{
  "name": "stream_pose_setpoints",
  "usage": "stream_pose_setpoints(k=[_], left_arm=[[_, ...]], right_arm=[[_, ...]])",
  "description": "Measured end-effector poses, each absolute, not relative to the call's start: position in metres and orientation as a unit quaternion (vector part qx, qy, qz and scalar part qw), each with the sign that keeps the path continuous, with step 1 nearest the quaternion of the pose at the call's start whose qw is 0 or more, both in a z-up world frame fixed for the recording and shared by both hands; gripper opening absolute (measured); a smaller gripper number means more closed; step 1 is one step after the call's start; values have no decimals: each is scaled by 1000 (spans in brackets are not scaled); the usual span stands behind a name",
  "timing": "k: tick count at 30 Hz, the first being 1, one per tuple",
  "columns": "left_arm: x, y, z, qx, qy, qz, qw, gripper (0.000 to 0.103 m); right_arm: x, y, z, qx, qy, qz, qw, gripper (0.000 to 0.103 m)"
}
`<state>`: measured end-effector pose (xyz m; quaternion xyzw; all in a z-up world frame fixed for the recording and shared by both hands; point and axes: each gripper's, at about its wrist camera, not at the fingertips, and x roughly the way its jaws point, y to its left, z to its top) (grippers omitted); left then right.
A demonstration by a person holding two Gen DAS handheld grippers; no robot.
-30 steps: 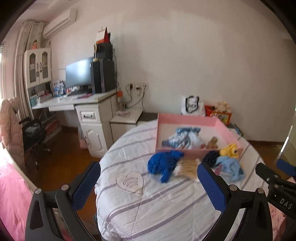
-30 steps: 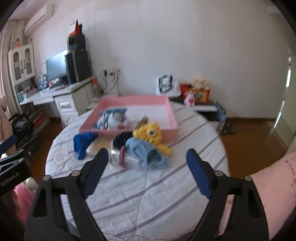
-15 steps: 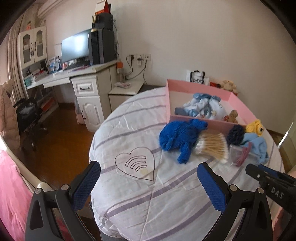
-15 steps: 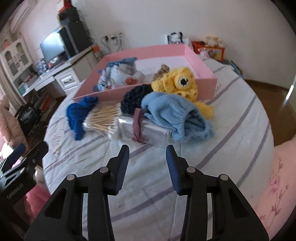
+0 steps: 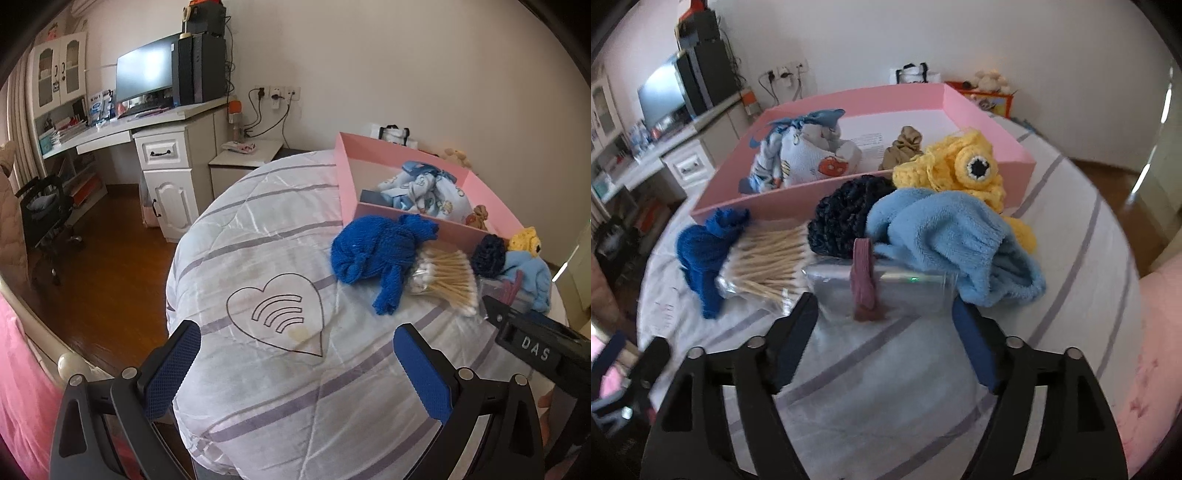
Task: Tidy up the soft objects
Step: 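Grasp the clear pouch with the right tool while the left tool approaches the blue knitted item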
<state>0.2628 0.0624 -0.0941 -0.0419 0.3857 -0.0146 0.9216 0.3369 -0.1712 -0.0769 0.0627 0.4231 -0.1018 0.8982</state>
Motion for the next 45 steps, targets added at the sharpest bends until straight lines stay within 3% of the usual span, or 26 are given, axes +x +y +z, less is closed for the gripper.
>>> stream_pose_setpoints(k=[13, 18, 22, 28, 45], left_arm=[[266, 69, -100, -57, 395, -18, 917, 103], [266, 67, -100, -57, 398, -19, 916, 103], [266, 64, -99, -57, 398, -23, 915, 103], [265, 56, -94, -56, 393, -27, 917, 103], [267, 10, -78, -33, 387, -63, 919, 103]], right_arm=[[354, -155, -75, 26, 402, -161, 901, 95], [361, -160, -83, 49, 422, -159, 891, 94], [358, -165, -83, 52, 418, -142, 896, 84], [347, -166, -81, 47, 422, -111, 898, 80], [296, -215, -59, 103, 419, -23, 902, 79]])
